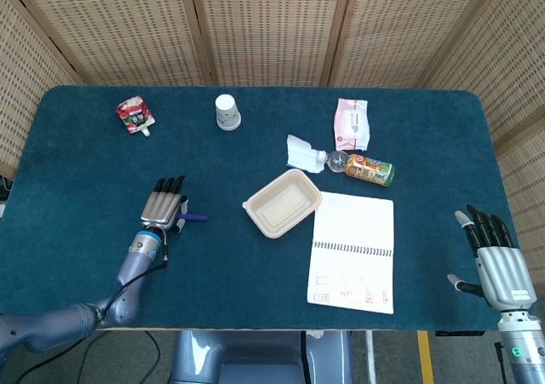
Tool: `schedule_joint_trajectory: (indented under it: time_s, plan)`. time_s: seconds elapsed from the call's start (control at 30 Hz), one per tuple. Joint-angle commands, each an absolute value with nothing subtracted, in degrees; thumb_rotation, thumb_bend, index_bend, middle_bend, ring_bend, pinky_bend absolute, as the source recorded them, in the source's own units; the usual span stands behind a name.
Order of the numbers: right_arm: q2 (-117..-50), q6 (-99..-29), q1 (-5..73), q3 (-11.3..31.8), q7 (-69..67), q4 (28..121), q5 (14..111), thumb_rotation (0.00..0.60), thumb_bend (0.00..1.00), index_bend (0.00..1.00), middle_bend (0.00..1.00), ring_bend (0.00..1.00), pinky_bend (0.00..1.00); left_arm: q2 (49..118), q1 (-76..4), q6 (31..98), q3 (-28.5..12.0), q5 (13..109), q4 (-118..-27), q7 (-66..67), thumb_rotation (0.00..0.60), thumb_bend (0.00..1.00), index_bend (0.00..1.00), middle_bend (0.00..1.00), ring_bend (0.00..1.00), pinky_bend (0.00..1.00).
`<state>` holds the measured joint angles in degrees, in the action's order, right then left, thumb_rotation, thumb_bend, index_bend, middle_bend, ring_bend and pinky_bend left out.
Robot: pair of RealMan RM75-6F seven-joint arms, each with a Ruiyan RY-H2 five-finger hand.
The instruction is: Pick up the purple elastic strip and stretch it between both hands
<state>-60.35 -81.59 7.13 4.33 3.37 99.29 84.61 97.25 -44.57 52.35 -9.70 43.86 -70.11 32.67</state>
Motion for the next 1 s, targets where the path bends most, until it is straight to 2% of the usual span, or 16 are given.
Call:
schedule_joint_trajectory:
  time_s: [0.03,0.23,0.47,0.6,0.7,0.83,1.0]
  plan:
    - [-60.3,-81.7,7.1,4.3,3.3,99.3,84.7,0.6,0.0,0.08,0.0,0.0,0.0,96.9,-44.4,52.5,-9.8,43.7,-70.5,32.5,0.6,0.61,0.71,0.0,0.0,0.0]
    - [-60.3,-81.7,7.1,4.1,3.4,99.3,85.0,0.6,0.0,0.08,0.0,0.0,0.0,94.0,-43.3,52.4,-11.5,43.0,-73.5,29.2,0.6,0.61,0.71,0.0,0.0,0.0]
    - [-60.8,-81.5,7.3,3.8,3.2,99.1,85.7,0.6,0.0,0.09,0.0,0.0,0.0,84.8,-38.6,48.9,-15.1,47.1,-80.8,13.3,0.6,0.6,0.69,0.0,0.0,0.0]
    - [-61.5,-81.2,7.7,3.6,2.5,98.6,86.7,0.6,0.0,0.11,0.0,0.0,0.0,80.9,-34.6,46.2,-16.3,54.7,-82.6,-1.3,0.6,0.6,0.69,0.0,0.0,0.0]
    - [-62.0,-81.4,8.1,3.6,0.5,98.1,88.0,0.6,0.0,0.13,0.0,0.0,0.0,79.6,-31.7,45.8,-17.0,64.2,-82.9,-16.1,0.6,0.61,0.69,0.0,0.0,0.0]
    - [-61.3,-80.2,9.5,3.9,-4.2,98.2,89.3,0.6,0.0,0.15,0.0,0.0,0.0,79.8,-29.7,49.4,-15.4,76.8,-81.6,-32.3,0.6,0.64,0.7,0.0,0.0,0.0]
    - [-58.3,-78.1,12.1,4.6,-10.6,100.9,91.6,0.6,0.0,0.23,0.0,0.0,0.0,81.4,-29.9,55.2,-13.7,85.4,-80.6,-42.5,0.6,0.64,0.7,0.0,0.0,0.0]
